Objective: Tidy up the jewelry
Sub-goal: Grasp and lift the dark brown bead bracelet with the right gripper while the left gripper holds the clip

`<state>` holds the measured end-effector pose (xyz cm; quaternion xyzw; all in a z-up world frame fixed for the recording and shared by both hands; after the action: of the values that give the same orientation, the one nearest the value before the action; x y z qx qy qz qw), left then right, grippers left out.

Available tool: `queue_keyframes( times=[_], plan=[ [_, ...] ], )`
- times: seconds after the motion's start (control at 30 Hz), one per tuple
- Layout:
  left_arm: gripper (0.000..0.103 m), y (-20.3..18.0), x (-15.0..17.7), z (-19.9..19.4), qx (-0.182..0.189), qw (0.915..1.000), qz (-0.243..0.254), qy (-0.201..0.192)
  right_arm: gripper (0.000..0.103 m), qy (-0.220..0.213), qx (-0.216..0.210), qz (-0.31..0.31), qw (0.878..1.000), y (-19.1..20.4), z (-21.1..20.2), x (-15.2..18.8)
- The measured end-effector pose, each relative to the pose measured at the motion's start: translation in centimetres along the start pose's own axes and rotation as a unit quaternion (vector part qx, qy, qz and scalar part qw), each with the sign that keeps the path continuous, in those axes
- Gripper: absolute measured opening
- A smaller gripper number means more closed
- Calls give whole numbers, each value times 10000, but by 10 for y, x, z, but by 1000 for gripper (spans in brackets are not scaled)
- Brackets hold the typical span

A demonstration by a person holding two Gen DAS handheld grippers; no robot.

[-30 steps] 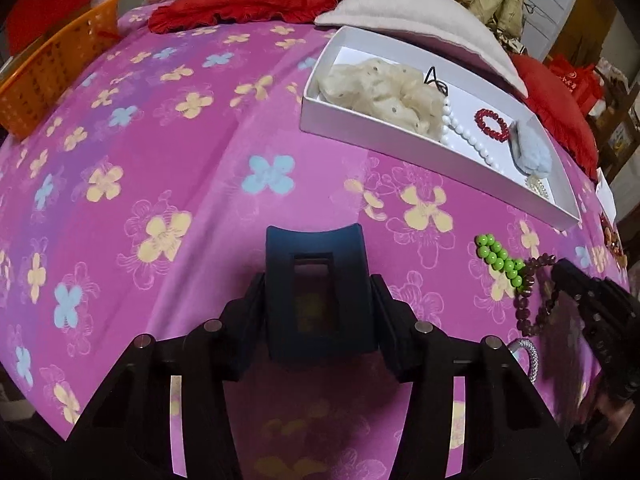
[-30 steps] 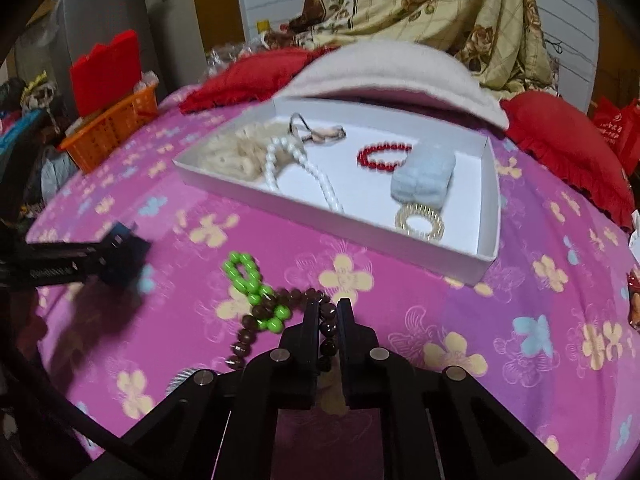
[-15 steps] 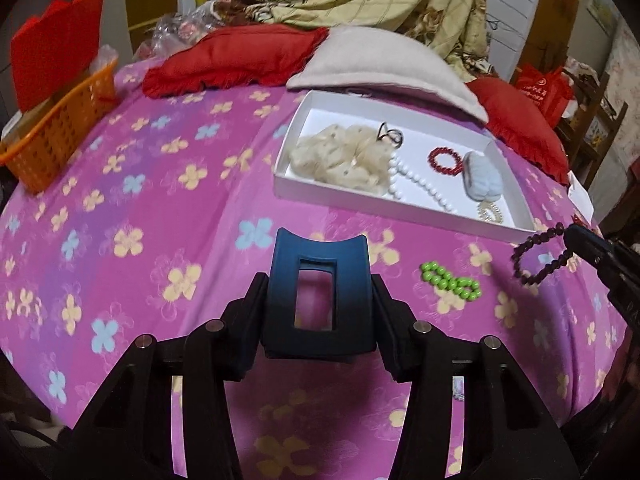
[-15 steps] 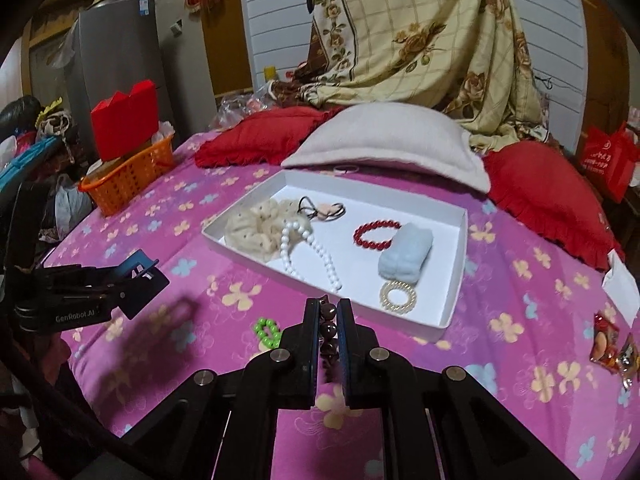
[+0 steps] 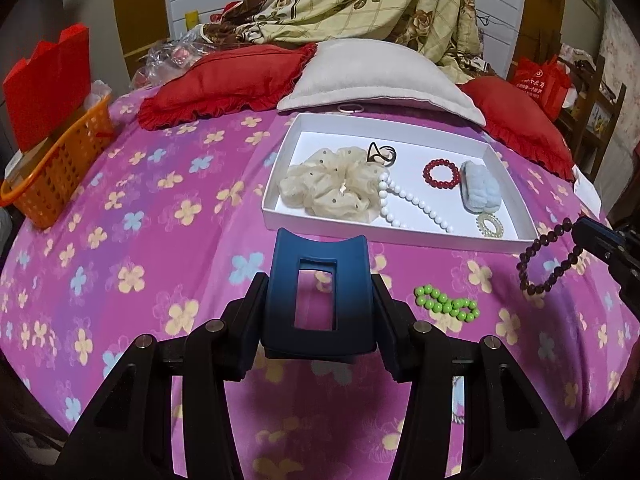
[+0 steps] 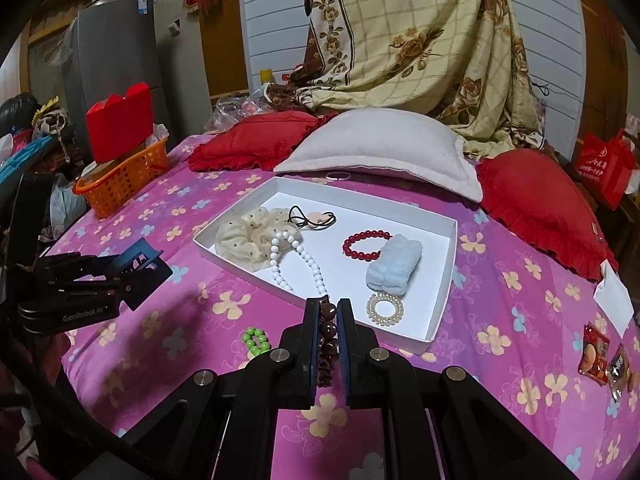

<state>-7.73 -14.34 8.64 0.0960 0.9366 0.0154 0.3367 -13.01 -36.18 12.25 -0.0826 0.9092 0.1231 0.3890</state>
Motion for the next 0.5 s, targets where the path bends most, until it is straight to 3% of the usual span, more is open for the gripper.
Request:
queue_keyframes(
  times=[0.5],
  plan=[
    [48,-6,-22,26,-290,9994,186,20,8,76,-6,-62,10000,-7,25,-16]
  ],
)
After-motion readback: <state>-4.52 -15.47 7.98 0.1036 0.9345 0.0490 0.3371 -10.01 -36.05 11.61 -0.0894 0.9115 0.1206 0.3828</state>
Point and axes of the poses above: each gripper's, at about its wrist camera, not at the fingertips, and z roughly the way its jaws point, y to its left, x to its underside, the point moved 2 cm from there along z, roughly the way its jaws point, and after that the axes turned 8 degrees about -x, right-handed, at the moved point
